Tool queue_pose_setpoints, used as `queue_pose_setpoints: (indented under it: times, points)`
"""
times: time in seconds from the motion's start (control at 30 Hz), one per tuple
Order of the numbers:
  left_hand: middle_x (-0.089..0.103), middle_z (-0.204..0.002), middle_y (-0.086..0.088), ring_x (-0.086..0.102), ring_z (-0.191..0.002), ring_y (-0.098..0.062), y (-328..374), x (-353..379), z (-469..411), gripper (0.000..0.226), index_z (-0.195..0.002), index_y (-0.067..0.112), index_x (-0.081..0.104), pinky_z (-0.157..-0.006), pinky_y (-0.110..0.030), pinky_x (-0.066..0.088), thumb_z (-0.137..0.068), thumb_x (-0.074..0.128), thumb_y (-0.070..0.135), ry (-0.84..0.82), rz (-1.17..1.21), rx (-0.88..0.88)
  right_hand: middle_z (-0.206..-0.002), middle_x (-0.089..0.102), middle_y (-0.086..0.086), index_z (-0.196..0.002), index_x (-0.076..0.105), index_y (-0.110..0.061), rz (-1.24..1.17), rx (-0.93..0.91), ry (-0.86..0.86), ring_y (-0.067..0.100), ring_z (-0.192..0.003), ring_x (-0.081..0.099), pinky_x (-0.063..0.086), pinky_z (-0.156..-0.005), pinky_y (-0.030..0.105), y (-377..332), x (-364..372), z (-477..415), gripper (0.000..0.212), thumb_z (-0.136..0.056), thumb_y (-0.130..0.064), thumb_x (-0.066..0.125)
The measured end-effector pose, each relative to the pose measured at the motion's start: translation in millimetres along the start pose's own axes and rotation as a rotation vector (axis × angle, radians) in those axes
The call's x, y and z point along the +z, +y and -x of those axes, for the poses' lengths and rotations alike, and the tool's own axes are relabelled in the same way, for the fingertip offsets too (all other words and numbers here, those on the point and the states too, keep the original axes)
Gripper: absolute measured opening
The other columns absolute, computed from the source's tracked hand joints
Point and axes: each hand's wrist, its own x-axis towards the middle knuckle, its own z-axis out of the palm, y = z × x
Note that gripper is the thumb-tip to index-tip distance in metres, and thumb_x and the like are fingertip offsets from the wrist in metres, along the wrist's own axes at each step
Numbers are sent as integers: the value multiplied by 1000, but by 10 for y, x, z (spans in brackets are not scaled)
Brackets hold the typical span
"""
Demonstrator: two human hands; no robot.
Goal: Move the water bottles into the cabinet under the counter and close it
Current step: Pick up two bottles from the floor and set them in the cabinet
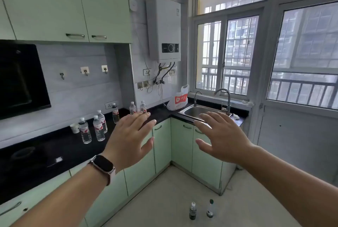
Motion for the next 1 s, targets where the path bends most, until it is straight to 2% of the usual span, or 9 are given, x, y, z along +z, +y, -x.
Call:
queue_pose_setpoints:
  times: [0.23, 0.47, 0.63, 0.9, 1.0]
  points:
    - [61, -135, -12, 54, -127, -32, 144, 452, 97, 48, -128, 15, 64, -105, -47, 37, -91, 48, 41, -80, 37, 5, -132, 60, 8, -131, 60, -17, 17, 24, -123, 29, -123, 54, 42, -104, 46, -30, 408, 256, 59, -89, -56, 46]
    - [61, -134, -12, 55, -126, -32, 479, 999, -49, 48, -128, 15, 63, -104, -48, 40, -90, 48, 41, -127, 81, 24, -130, 62, 8, -130, 63, -17, -32, 23, -152, 29, -121, 57, 45, -104, 46, 288, 968, 474, 59, -89, -56, 45]
    - [61, -134, -10, 55, -126, -31, 860, 1536, -295, 47, -130, 17, 60, -102, -50, 46, -89, 54, 40, -206, 108, -4, -129, 63, 7, -130, 63, -19, -105, 34, -192, 29, -121, 57, 43, -104, 45, 740, 1488, 631, 59, -88, -57, 46]
    - [61, -133, -10, 55, -126, -31, 1572, 2347, -850, 47, -127, 18, 64, -101, -50, 45, -88, 51, 41, -328, 103, -78, -128, 64, 8, -129, 65, -19, -183, 34, -220, 30, -119, 59, 46, -102, 45, 1671, 2243, 841, 61, -86, -58, 46]
    - [62, -132, -10, 56, -125, -32, 1793, 2567, -1006, 47, -126, 17, 66, -104, -48, 40, -88, 51, 41, -345, 102, -80, -127, 64, 9, -128, 65, -18, -222, 26, -218, 31, -118, 59, 47, -100, 44, 1932, 2454, 882, 61, -85, -57, 44]
